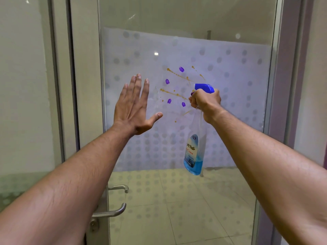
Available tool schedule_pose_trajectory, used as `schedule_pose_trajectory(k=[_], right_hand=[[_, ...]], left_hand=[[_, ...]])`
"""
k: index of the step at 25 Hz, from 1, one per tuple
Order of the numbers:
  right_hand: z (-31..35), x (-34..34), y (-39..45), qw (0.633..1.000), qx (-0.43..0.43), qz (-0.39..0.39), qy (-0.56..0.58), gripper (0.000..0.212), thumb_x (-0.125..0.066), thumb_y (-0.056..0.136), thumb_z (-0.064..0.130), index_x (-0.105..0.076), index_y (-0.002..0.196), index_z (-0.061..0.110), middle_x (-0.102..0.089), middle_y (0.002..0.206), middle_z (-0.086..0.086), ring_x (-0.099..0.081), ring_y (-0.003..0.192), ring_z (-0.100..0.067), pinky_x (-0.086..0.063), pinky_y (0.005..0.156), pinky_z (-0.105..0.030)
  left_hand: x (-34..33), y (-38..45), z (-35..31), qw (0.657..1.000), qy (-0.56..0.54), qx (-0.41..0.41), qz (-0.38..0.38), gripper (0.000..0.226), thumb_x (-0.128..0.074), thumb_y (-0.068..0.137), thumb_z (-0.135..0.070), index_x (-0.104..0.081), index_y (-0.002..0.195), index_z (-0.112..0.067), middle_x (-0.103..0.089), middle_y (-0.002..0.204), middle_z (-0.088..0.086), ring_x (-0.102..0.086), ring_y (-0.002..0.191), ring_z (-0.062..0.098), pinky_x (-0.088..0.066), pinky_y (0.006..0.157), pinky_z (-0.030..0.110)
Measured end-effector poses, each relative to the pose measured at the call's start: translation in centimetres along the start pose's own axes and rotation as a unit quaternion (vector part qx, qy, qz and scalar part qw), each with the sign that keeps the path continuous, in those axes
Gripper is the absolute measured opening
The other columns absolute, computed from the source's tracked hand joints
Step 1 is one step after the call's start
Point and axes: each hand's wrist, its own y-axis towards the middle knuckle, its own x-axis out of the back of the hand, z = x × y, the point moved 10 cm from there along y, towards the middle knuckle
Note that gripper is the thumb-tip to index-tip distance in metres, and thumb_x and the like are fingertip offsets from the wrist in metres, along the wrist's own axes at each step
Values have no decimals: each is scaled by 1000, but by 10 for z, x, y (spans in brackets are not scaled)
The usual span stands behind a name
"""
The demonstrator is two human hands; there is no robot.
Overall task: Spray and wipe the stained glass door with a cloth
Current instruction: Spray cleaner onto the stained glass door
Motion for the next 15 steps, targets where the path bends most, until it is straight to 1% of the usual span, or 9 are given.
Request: schedule_pose_trajectory(k=[2,4,6,9,11,12,13,14,15], right_hand=[[-3,-4,-8,1000,-4,14,-9,36,-63,62,3,-45,89,19,-64,109,-14,-68,92,-24,-60,74,-37],[-2,-9,-19,1000,0,26,-17,38,-65,62,2,-44,87,20,-63,110,-14,-66,94,-24,-59,73,-36],[-2,-17,-29,999,3,45,-8,38,-66,62,1,-43,84,22,-63,111,-15,-66,96,-27,-59,73,-37],[0,-29,-44,997,-4,72,14,35,-65,63,-1,-48,88,18,-66,105,-17,-65,85,-24,-55,66,-35],[0,-41,-60,994,-12,102,32,36,-63,62,-3,-57,95,8,-66,93,-16,-63,77,-23,-52,60,-32],[1,-48,-69,992,-17,119,36,42,-62,62,-4,-60,103,2,-66,91,-15,-63,76,-23,-52,59,-31],[0,-54,-79,990,-25,133,40,48,-62,62,-4,-59,110,-2,-66,89,-15,-63,76,-23,-53,60,-32],[0,-59,-89,989,-30,141,47,49,-61,63,-4,-58,113,-3,-66,88,-15,-64,77,-23,-53,62,-34],[0,-64,-100,987,-33,148,56,46,-60,64,-5,-58,110,-4,-65,84,-15,-64,76,-23,-52,64,-36]], left_hand=[[5,-9,2,1000,11,6,4,105,-25,82,-76,4,156,-8,5,164,19,8,153,30,-3,124,46],[12,-16,5,1000,21,11,6,105,-22,81,-77,4,156,-8,5,164,19,7,153,31,-4,124,47],[20,-24,9,999,27,16,9,106,-20,80,-77,4,156,-8,5,164,19,7,153,31,-6,124,47],[33,-38,15,999,33,17,13,105,-22,81,-77,4,156,-9,5,164,20,5,153,32,-6,124,47],[43,-53,24,999,39,22,19,105,-24,82,-77,5,156,-9,5,164,20,5,153,32,-5,124,47],[48,-60,30,998,43,25,25,105,-25,82,-77,6,156,-9,5,164,20,5,153,32,-5,124,47],[53,-69,36,998,48,29,31,105,-26,83,-77,7,156,-9,6,164,20,6,153,32,-6,124,47],[59,-77,41,997,54,32,37,105,-25,83,-77,7,156,-9,7,164,20,6,153,32,-6,124,48],[65,-87,47,996,60,37,46,105,-25,82,-77,8,156,-9,8,164,19,7,153,32,-6,124,48]])
